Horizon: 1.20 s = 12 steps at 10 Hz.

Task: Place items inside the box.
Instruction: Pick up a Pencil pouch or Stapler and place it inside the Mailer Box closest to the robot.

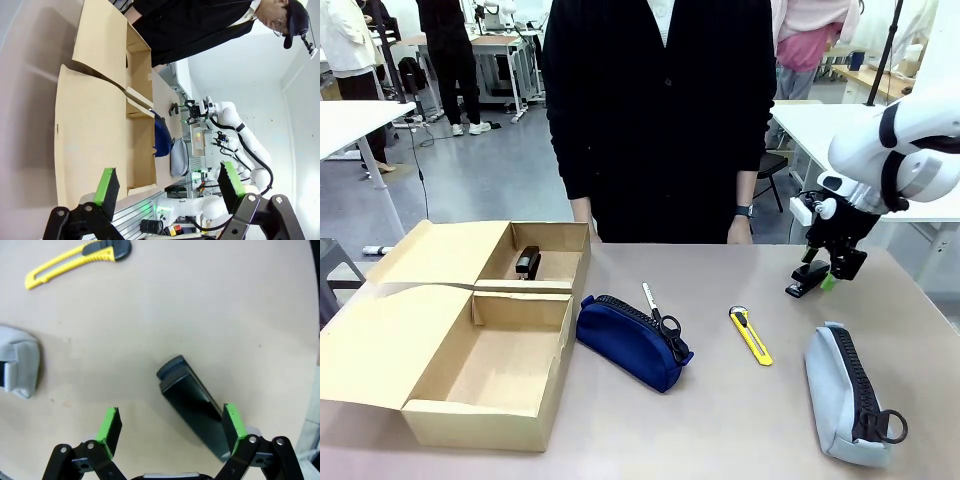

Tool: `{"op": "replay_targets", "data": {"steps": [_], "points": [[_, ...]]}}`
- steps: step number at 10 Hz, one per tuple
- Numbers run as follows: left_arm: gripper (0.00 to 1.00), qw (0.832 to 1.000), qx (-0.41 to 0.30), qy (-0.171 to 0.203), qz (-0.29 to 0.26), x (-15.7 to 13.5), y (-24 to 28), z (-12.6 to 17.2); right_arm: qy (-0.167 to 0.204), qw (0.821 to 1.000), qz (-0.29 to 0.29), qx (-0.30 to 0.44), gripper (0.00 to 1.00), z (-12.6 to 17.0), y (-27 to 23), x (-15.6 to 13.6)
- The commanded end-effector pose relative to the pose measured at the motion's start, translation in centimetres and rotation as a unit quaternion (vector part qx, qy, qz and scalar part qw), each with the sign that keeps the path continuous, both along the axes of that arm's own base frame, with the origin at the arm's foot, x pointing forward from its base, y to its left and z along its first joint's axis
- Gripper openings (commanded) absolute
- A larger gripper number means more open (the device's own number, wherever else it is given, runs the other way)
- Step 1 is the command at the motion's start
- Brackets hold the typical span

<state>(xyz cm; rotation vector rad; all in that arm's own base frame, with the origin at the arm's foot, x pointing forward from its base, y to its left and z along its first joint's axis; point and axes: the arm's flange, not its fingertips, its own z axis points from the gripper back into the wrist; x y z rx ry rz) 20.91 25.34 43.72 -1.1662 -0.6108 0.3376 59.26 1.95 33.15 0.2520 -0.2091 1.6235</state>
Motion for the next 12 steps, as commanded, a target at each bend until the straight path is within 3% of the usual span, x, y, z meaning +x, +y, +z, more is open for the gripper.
{"op": "replay_targets", "data": {"steps": [1,7,12], "points": [[1.0,1.0,-0.003,-0.014,-0.001,0.0,0.0,0.2,-0.008,0.999,0.04,0.002,1.0,-0.9,-0.3,1.8],[1.0,1.0,-0.003,-0.014,-0.001,0.0,0.0,0.2,0.0,0.989,0.122,-0.08,1.0,-3.7,0.2,2.4],[1.0,1.0,-0.003,-0.014,-0.001,0.0,0.0,0.2,0.006,0.988,0.138,-0.075,1.0,-3.9,0.4,2.3]]}}
